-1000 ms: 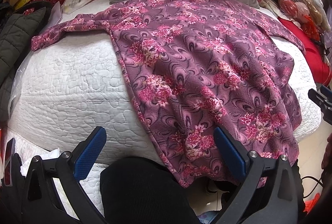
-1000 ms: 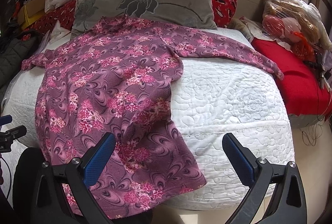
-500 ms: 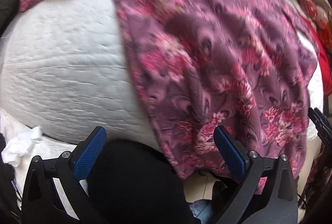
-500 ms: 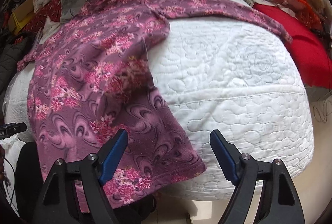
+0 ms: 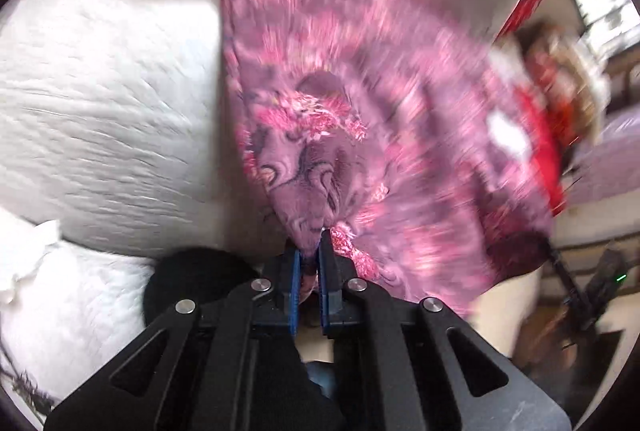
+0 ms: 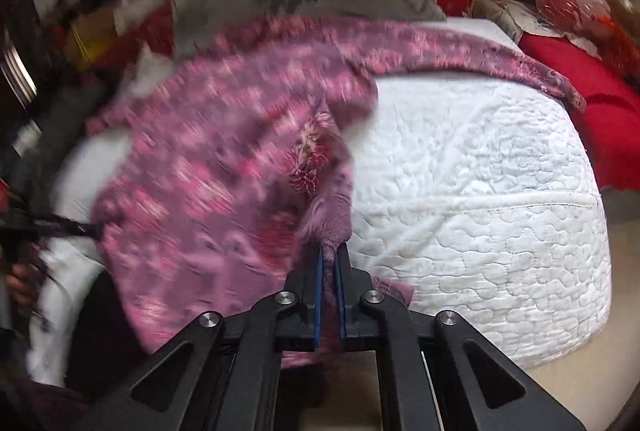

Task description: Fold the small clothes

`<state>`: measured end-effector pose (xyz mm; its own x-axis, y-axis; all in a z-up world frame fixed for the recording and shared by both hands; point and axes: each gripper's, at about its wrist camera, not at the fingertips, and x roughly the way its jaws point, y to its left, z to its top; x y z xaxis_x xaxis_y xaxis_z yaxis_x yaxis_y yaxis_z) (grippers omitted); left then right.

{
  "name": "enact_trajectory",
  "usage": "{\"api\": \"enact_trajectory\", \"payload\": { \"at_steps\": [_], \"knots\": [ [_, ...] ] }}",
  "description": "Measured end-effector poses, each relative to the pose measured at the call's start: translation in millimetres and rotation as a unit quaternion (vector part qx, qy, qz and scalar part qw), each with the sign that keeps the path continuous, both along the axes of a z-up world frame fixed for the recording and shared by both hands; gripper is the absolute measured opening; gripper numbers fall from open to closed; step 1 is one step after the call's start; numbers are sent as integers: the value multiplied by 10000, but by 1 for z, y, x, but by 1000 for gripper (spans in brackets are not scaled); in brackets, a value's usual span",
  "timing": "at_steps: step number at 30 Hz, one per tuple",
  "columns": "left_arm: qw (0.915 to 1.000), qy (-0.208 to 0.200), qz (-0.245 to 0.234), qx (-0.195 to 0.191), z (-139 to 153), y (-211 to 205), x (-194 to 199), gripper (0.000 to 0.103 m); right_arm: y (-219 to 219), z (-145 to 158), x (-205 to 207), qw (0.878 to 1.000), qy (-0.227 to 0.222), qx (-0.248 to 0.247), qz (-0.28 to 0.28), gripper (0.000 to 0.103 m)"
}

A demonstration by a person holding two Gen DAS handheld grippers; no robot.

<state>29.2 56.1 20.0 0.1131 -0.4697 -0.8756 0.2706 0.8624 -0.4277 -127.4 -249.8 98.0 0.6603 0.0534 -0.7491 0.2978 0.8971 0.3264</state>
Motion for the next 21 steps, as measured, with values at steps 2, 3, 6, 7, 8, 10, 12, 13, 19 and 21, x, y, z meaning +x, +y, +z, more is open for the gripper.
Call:
{"api": "enact_trajectory", "payload": {
  "at_steps": [2,3,6,7,8,10,12,13,19,21],
  "knots": [
    [9998,-119,106,-124,29,19,-3,4,-7,27,-18,9986,-396,302,-161,4],
    [9997,-167,102,-111,42,25,-1,4,-10,35,-24,9975,-512,435,-227,4],
    [9993,-232,79,283,41,37,3,4,-21,31,-30,9950,-533,708,-451,4],
    [9985,-219,75,490,27,42,5,4,-26,22,-28,9949,-395,734,-559,4],
    [9975,-122,125,678,14,40,7,4,-32,10,-27,9941,-243,817,-665,4],
    [9971,234,203,702,-17,43,11,4,-42,-24,-24,9914,203,925,-908,5],
    [9957,558,338,655,-41,44,14,4,-52,-61,-20,9845,711,1116,-1152,5],
    [9956,616,360,604,-48,44,15,4,-56,-76,-20,9802,894,1234,-1262,5],
    [9963,830,174,103,-58,30,6,59,-53,-77,-5,9811,908,1230,-1184,5],
    [9965,786,99,263,-65,21,6,57,-53,-69,-1,9834,766,1204,-1122,5]
  ]
}}
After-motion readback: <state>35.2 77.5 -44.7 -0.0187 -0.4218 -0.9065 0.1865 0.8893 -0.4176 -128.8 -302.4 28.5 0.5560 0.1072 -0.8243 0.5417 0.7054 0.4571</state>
